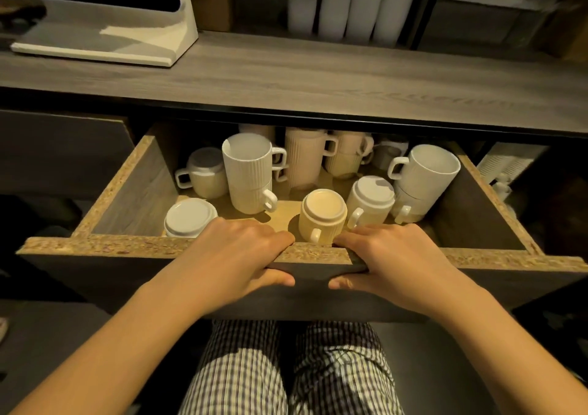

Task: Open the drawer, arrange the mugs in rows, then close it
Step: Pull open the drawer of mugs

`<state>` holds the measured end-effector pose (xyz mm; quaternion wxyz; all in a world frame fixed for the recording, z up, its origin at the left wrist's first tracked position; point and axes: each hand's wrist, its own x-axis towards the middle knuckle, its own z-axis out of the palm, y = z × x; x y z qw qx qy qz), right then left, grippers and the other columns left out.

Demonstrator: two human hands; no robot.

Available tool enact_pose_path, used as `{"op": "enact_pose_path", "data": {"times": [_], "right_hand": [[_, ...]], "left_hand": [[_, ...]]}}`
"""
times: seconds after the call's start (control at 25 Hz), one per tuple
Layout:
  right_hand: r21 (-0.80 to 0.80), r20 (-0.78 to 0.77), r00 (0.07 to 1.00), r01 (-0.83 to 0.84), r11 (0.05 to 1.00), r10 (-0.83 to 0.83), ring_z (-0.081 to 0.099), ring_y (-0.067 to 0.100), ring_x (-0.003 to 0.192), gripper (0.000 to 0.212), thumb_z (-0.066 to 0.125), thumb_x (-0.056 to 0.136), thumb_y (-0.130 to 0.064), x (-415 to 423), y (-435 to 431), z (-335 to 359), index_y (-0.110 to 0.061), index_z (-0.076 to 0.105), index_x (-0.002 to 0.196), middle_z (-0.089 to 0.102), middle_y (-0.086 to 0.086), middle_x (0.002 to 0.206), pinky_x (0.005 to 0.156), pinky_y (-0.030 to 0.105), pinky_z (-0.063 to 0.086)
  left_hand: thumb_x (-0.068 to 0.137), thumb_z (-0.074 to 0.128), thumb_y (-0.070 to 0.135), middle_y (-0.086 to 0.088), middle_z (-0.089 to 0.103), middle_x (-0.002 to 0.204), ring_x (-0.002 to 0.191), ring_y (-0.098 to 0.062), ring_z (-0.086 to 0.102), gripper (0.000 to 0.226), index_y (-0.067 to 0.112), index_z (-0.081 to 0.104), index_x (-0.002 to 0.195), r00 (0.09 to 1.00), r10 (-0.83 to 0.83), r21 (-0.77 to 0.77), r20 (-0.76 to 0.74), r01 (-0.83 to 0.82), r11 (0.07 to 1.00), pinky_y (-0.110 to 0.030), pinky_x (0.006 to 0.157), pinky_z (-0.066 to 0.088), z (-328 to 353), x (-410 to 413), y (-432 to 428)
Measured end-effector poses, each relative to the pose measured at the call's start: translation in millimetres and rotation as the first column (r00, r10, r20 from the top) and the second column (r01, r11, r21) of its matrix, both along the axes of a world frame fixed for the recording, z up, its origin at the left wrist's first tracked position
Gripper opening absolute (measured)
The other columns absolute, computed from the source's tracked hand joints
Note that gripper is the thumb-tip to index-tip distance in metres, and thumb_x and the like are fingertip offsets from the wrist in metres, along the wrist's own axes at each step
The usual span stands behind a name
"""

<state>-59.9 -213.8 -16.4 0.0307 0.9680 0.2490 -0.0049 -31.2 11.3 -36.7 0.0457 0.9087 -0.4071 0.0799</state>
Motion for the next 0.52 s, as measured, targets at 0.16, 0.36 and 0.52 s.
{"op": "enact_pose_path", "data": {"times": [0.16, 0.36, 0.52], "right_hand": [[-0.006, -0.004, 1.0, 0.003, 1.0, -0.003, 0.06, 0.016, 0.103, 0.059, 0.041, 0.081, -0.069, -22, 3, 2, -0.03, 0.046, 0.126, 0.064, -0.007, 0.114, 0.072, 0.032, 0.051], [-0.03, -0.004, 1.0, -0.013, 0.999, 0.013, 0.06, 0.016, 0.104, 0.061, 0.039, 0.081, -0.071, -57, 7, 0, -0.031, 0.047, 0.126, 0.063, -0.008, 0.116, 0.07, 0.03, 0.046], [-0.023, -0.027, 1.0, -0.014, 1.0, 0.014, 0.06, 0.015, 0.101, 0.06, 0.039, 0.08, -0.071, -90, 11, 2, -0.032, 0.047, 0.126, 0.064, -0.009, 0.112, 0.069, 0.029, 0.045]], "left_hand": [[0.077, 0.024, 0.069, 0.005, 0.071, 0.093, 0.085, -0.019, 0.068, 0.067, 0.023, 0.061, 0.11, 1.0, -0.008, 0.005, 0.023, 0.008, 1.0, -0.038, 0.056, 0.052, -3, -20, 1], [0.074, 0.019, 0.071, 0.007, 0.072, 0.088, 0.078, -0.017, 0.069, 0.071, 0.025, 0.063, 0.105, 1.0, -0.009, -0.005, 0.029, 0.009, 1.0, -0.035, 0.05, 0.05, -5, -55, 7], [0.077, 0.027, 0.068, 0.008, 0.072, 0.076, 0.066, -0.015, 0.069, 0.062, 0.024, 0.066, 0.096, 0.999, -0.017, 0.011, 0.028, 0.016, 1.0, -0.035, 0.041, 0.052, -2, -89, 11]]}}
